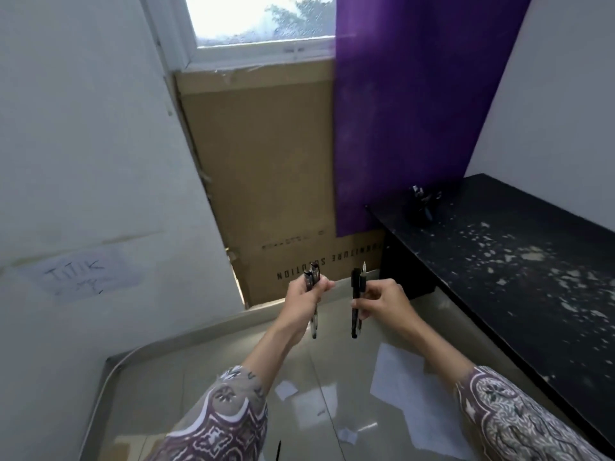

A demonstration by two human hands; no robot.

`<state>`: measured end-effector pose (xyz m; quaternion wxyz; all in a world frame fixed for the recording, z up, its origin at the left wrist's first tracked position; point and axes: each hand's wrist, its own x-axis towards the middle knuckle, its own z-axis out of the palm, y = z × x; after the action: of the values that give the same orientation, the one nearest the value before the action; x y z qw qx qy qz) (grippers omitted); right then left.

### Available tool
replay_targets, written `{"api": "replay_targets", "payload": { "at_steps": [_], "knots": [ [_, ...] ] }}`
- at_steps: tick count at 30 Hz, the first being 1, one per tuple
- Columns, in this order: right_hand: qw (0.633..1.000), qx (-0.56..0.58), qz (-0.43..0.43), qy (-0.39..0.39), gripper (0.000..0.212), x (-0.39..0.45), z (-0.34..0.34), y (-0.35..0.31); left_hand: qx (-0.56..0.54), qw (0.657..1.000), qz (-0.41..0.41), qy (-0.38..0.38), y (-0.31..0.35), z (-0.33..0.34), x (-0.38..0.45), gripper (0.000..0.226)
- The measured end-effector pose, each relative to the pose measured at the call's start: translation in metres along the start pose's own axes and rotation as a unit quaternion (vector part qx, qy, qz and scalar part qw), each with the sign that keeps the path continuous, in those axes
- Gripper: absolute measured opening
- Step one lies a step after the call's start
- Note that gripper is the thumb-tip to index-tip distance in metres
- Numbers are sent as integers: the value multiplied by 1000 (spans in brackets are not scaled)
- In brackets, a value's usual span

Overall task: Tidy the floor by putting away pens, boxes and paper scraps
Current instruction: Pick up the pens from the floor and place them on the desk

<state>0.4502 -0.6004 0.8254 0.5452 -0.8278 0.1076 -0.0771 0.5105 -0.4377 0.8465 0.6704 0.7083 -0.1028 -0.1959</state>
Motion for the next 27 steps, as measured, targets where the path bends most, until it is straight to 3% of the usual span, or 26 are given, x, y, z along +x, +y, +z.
{"api": "replay_targets", "payload": {
  "at_steps": [6, 12, 19, 23, 27],
  "knots": [
    [998, 19, 7, 60, 6, 23, -41, -8, -41, 997, 47, -37, 32, 25, 38, 16],
    [992, 39, 7, 118, 6, 62, -92, -2, -61, 995, 74, -28, 54, 64, 96, 24],
    [989, 54, -3, 136, 7, 141, -170, 12, -130, 986, 99, -36, 85, 129, 196, 37],
    [986, 56, -6, 158, 14, 197, -220, 21, -159, 983, 86, -26, 103, 177, 263, 35],
    [979, 61, 3, 195, 4, 243, -263, 39, -159, 983, 88, -34, 111, 225, 321, 29]
  ]
}}
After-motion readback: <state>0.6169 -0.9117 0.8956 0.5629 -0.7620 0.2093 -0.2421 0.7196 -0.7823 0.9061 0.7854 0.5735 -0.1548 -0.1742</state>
